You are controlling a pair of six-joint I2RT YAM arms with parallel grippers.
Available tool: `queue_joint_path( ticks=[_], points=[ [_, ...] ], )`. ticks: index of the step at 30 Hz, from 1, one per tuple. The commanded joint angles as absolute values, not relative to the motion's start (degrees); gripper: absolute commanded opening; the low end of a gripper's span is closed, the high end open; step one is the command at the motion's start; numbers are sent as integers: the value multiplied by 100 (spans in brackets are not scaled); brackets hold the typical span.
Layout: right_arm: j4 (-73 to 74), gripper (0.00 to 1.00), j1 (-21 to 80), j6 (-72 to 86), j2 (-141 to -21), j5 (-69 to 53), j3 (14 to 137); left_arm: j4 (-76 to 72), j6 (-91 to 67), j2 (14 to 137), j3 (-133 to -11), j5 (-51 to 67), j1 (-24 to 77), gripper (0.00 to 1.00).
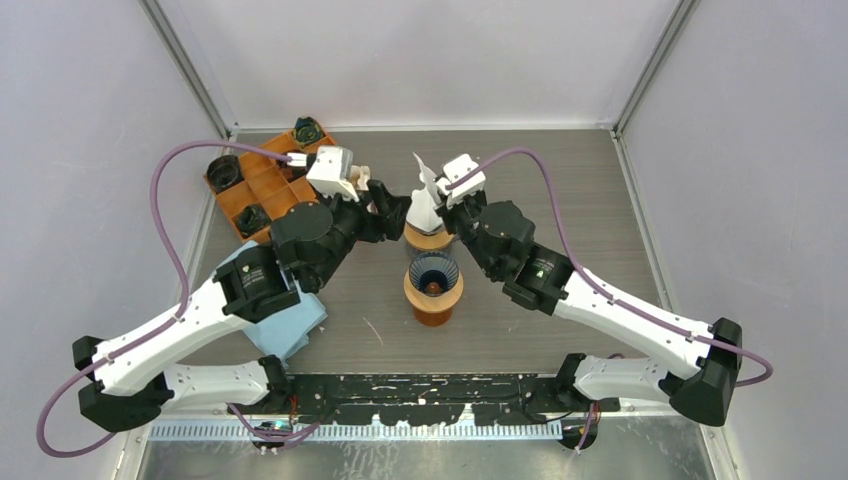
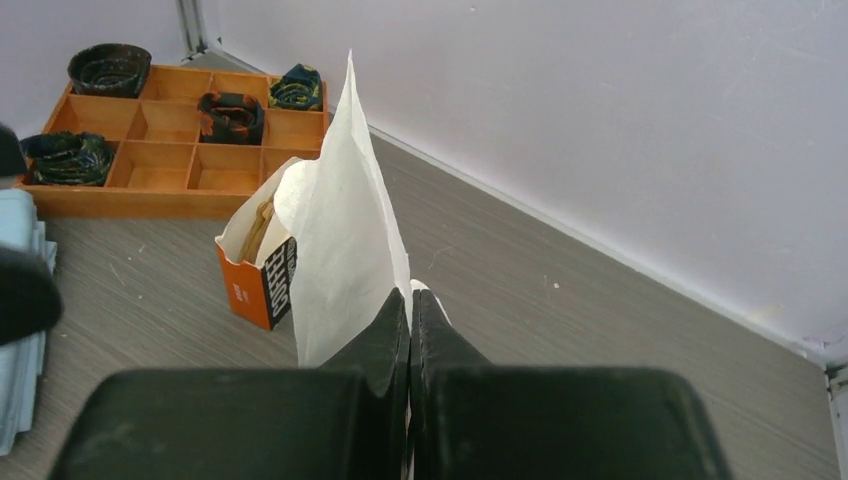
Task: Place the coffee filter in the dripper
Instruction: Open the coffee filter.
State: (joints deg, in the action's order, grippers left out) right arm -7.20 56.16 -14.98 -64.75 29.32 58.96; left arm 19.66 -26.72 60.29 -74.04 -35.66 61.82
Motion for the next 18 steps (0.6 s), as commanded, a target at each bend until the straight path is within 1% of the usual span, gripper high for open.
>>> queue_joint_path(
  ticks=[1, 9, 18],
  points=[
    [267, 1, 5639, -714, -6583, 3287, 6507, 1276, -2973, 5887, -7140, -3413, 6205, 74],
    [748, 1, 5641, -439, -6679, 3381, 6749, 471, -3208, 6111, -6853, -3163, 6205, 81],
    [1028, 1, 5641, -249, -6665, 3303, 6897, 449, -3211, 6656, -6963, -3575, 6210, 82]
  ],
)
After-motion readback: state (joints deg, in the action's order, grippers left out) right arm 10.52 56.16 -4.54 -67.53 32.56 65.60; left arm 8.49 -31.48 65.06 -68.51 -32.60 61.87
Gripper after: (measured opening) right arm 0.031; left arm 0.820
